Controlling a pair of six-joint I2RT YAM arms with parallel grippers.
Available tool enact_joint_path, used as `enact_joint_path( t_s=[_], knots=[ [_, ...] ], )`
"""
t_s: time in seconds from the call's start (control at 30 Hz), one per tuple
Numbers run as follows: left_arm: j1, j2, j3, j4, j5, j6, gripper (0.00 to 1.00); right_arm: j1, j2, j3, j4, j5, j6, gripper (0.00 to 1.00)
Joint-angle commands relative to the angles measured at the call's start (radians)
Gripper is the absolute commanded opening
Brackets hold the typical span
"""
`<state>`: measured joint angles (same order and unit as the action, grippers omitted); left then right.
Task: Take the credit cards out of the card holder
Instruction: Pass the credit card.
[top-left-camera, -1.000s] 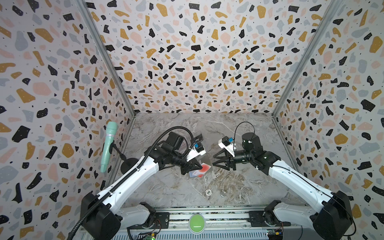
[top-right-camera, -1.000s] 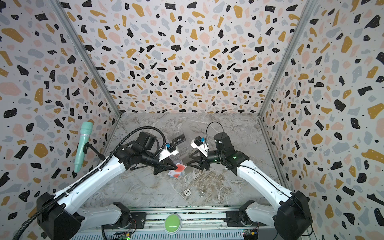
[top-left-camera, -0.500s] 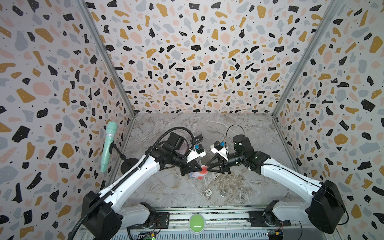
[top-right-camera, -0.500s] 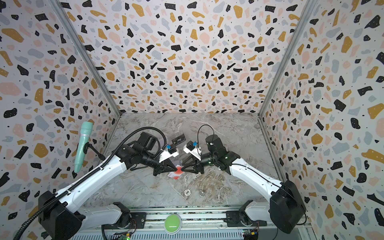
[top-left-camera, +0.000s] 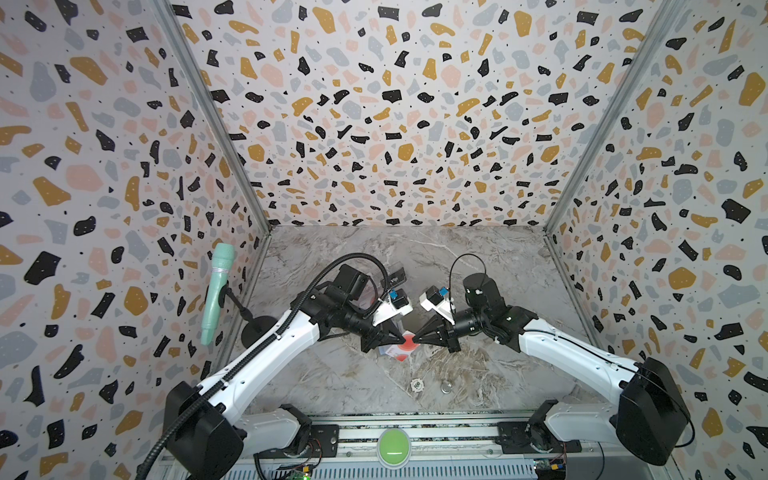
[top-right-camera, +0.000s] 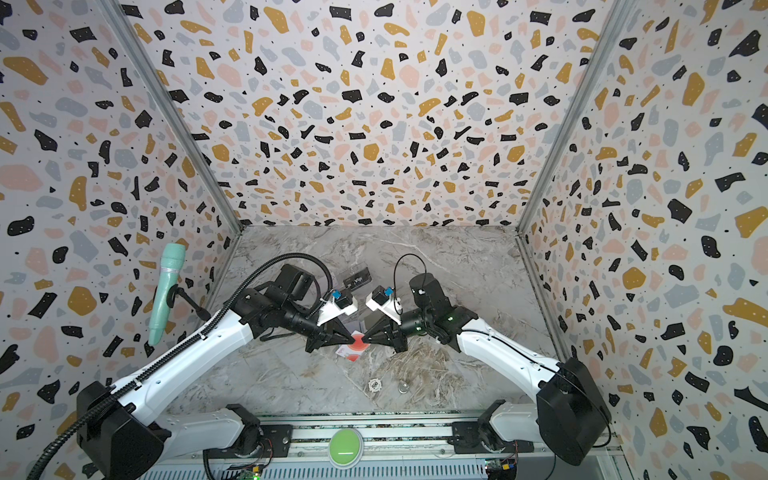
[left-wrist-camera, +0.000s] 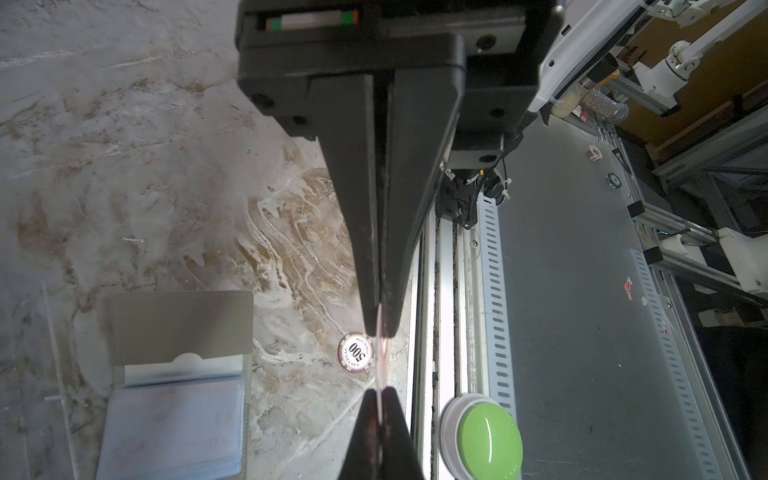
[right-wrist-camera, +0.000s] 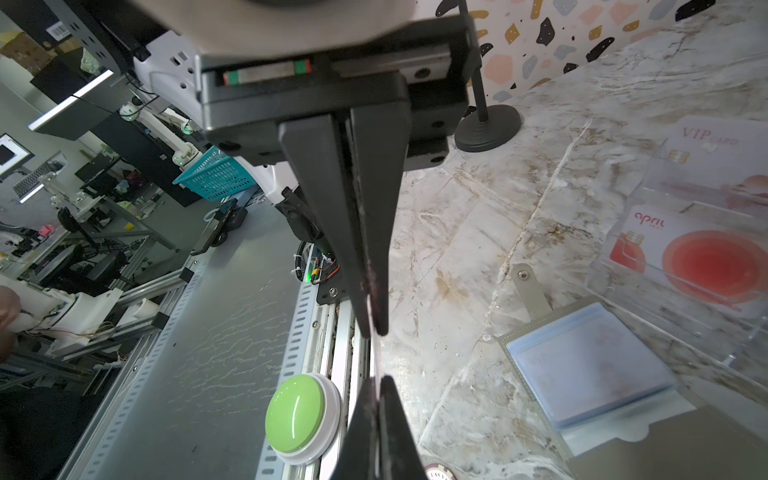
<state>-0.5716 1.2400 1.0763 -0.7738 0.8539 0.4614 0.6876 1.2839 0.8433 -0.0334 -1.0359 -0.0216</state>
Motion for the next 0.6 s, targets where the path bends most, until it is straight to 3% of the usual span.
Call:
enact_joint_path(
  t_s=[0.0, 0.07, 0.13, 0.23, 0.37, 0.47, 0.57],
  knots=[
    [-0.005, -0.025, 0.024, -0.003, 0.055, 0.021, 0.08, 0.002, -0.024, -0.011, 0.052, -0.029, 0.015, 0.0],
    [-0.004, -0.047, 0.012, 0.021, 0.063, 0.011, 0.18, -0.01, -0.044, -0.033, 0.104, -0.046, 0.042, 0.0],
    [-0.004, -0.077, -0.019, 0.085, 0.073, -0.035, 0.23, -0.035, -0.067, -0.063, 0.175, -0.087, 0.09, 0.0],
    [-0.004, -0.122, -0.075, 0.19, 0.094, -0.096, 0.2, -0.074, -0.103, -0.105, 0.286, -0.141, 0.17, 0.0],
    [-0.004, -0.152, -0.118, 0.276, 0.122, -0.156, 0.17, -0.08, -0.125, -0.108, 0.295, -0.158, 0.179, 0.0],
    [-0.002, -0.142, -0.116, 0.281, 0.117, -0.165, 0.2, -0.08, -0.128, -0.119, 0.335, -0.176, 0.203, 0.0],
    [-0.002, -0.126, -0.108, 0.269, 0.131, -0.159, 0.17, -0.08, -0.135, -0.132, 0.376, -0.174, 0.228, 0.0]
  ],
)
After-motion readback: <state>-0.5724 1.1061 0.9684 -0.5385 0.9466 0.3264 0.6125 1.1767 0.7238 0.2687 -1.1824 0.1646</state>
